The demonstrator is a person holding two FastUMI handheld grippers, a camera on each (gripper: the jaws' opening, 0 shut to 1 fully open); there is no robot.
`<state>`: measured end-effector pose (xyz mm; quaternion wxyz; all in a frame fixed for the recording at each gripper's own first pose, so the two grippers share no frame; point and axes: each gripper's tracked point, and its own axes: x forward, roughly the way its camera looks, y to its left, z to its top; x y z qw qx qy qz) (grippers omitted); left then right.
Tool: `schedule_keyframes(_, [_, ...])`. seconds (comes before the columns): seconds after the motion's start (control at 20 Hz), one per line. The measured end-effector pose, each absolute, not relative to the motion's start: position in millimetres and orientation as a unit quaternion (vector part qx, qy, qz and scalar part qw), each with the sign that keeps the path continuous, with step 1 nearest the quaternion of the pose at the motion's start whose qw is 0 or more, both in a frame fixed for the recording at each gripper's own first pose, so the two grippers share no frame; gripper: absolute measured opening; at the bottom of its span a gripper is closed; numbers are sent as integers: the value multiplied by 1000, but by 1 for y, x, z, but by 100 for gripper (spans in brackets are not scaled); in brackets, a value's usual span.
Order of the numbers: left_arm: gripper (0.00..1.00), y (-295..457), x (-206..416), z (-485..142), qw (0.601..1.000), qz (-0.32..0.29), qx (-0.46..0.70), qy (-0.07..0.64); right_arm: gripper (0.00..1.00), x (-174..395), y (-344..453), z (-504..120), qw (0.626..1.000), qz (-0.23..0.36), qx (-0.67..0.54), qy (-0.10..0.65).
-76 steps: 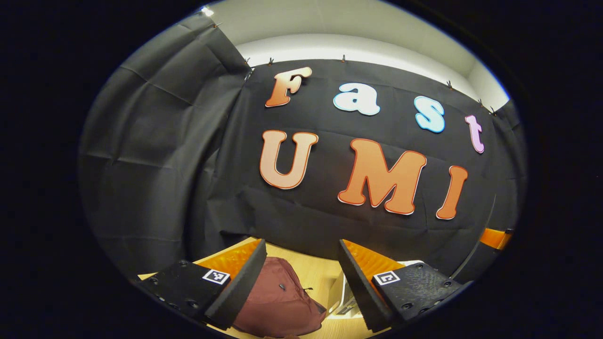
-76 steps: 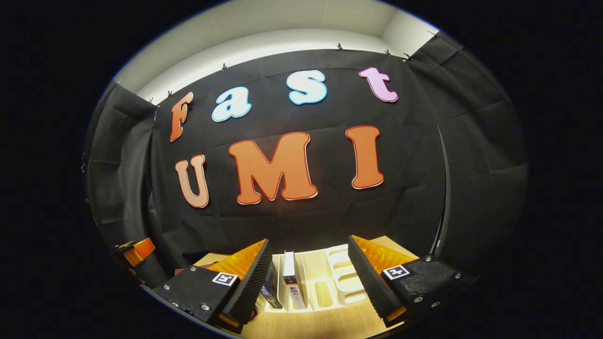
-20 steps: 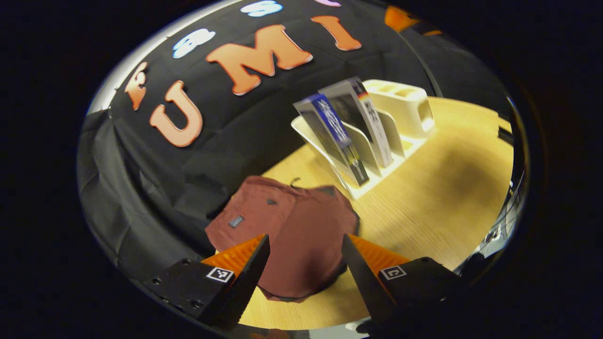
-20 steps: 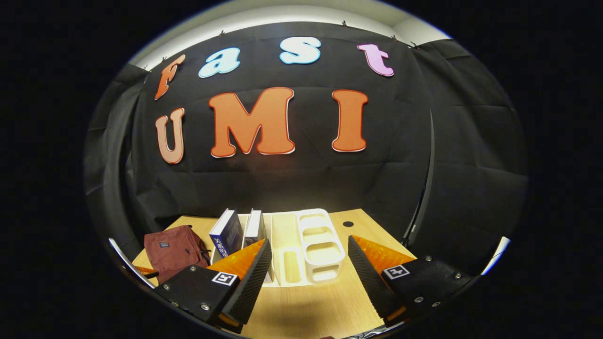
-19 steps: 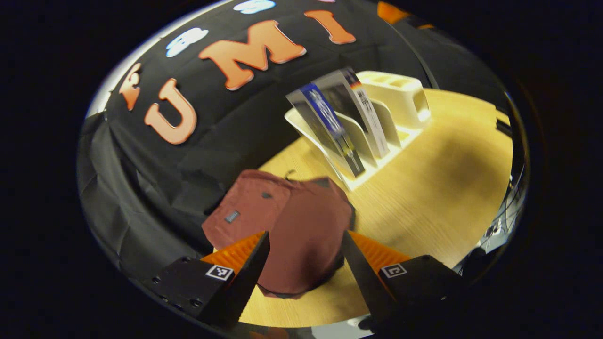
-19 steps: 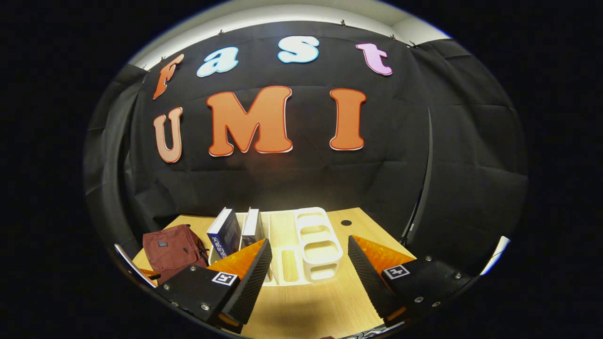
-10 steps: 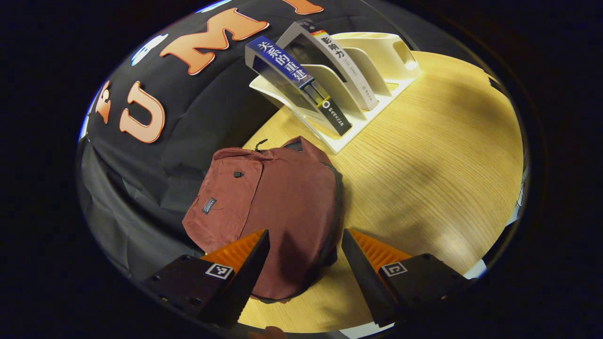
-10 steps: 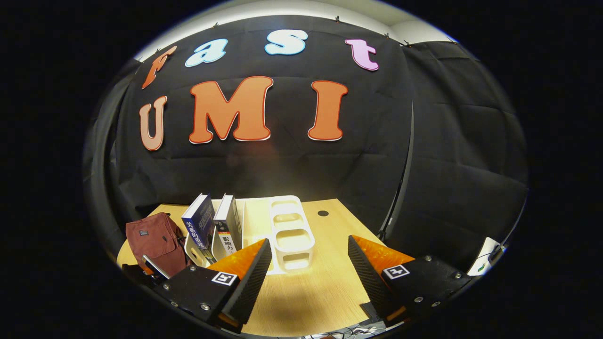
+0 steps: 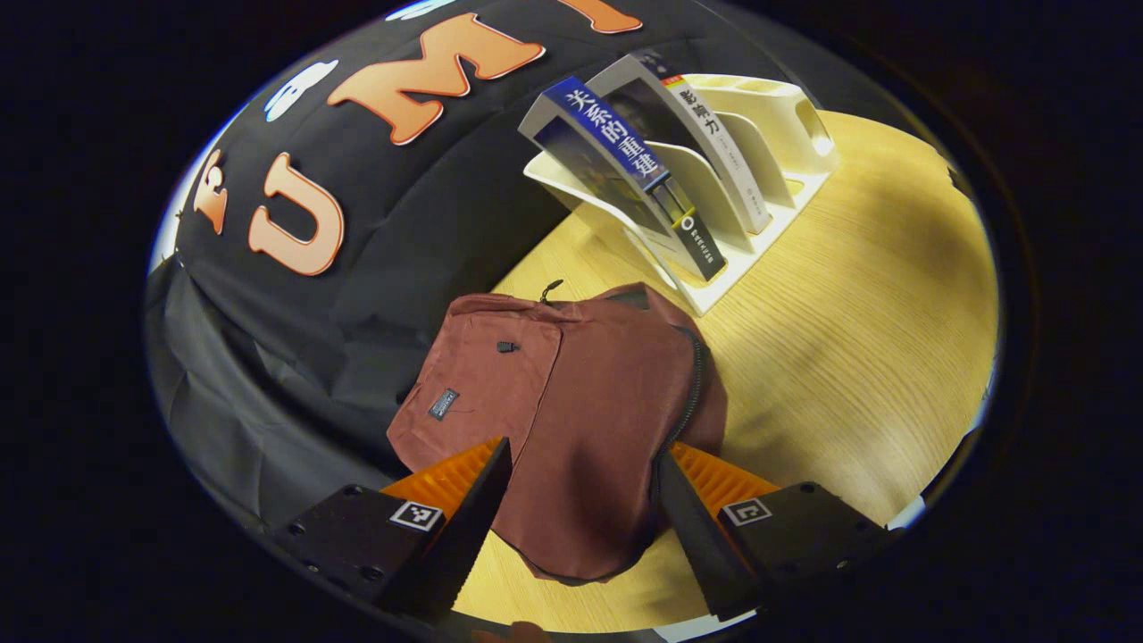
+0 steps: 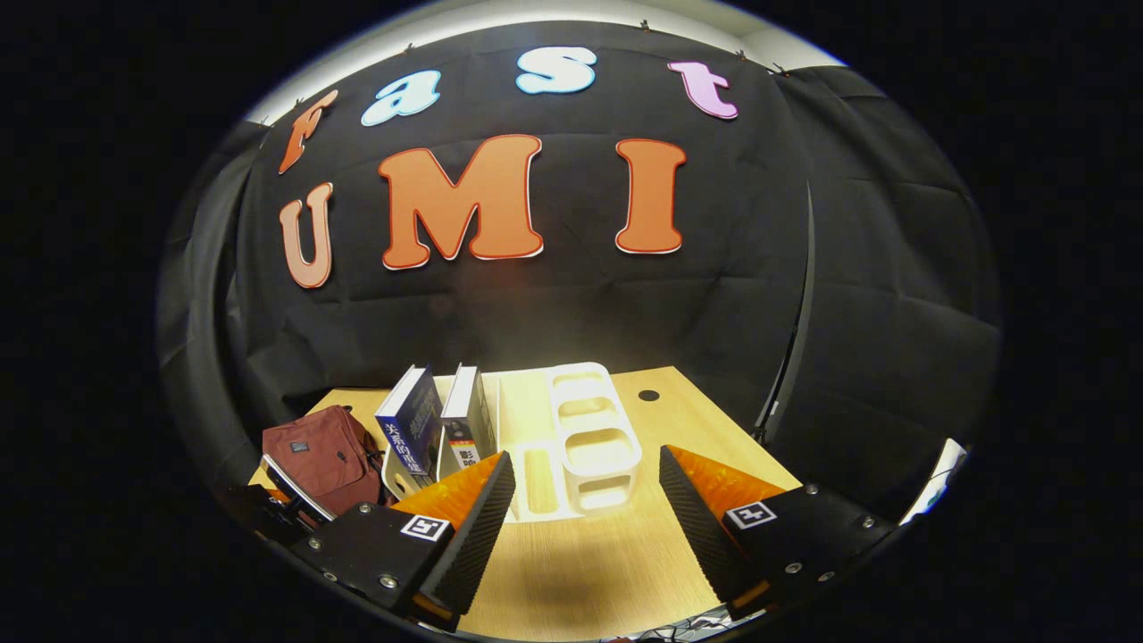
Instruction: Open the schoolbag, grab two books from the bookshelf and put them into the schoolbag.
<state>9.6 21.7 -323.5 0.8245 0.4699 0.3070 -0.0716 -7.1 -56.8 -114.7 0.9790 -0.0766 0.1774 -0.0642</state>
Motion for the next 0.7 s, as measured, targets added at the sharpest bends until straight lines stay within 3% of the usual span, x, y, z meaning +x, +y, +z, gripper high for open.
schedule_keyframes(0.15, [95, 18, 14, -328, 817, -91, 480, 307, 97, -6, -52, -112, 980, -54, -71, 177])
schedule_keyframes(0.25, [85, 14, 8, -337, 810, -106, 479, 321, 96, -4, -55, -107, 980, -59, -77, 174])
schedule_keyframes(0.3, [59, 13, 4, -344, 804, -111, 477, 338, 96, -3, -56, -105, 979, -58, -78, 177])
schedule_keyframes(0.35, [41, 12, 0, -347, 801, -115, 474, 348, 97, -2, -54, -102, 980, -50, -79, 177])
schedule_keyframes(0.45, [22, 9, 0, -351, 797, -122, 471, 358, 96, 5, -59, -97, 980, -43, -90, 171])
schedule_keyframes(0.5, [6, 9, 1, -356, 793, -127, 470, 366, 96, 8, -62, -95, 980, -45, -90, 170])
schedule_keyframes(0.7, [2, 8, 1, -367, 755, -162, 489, 406, 96, 12, -67, -97, 983, -50, -41, 174])
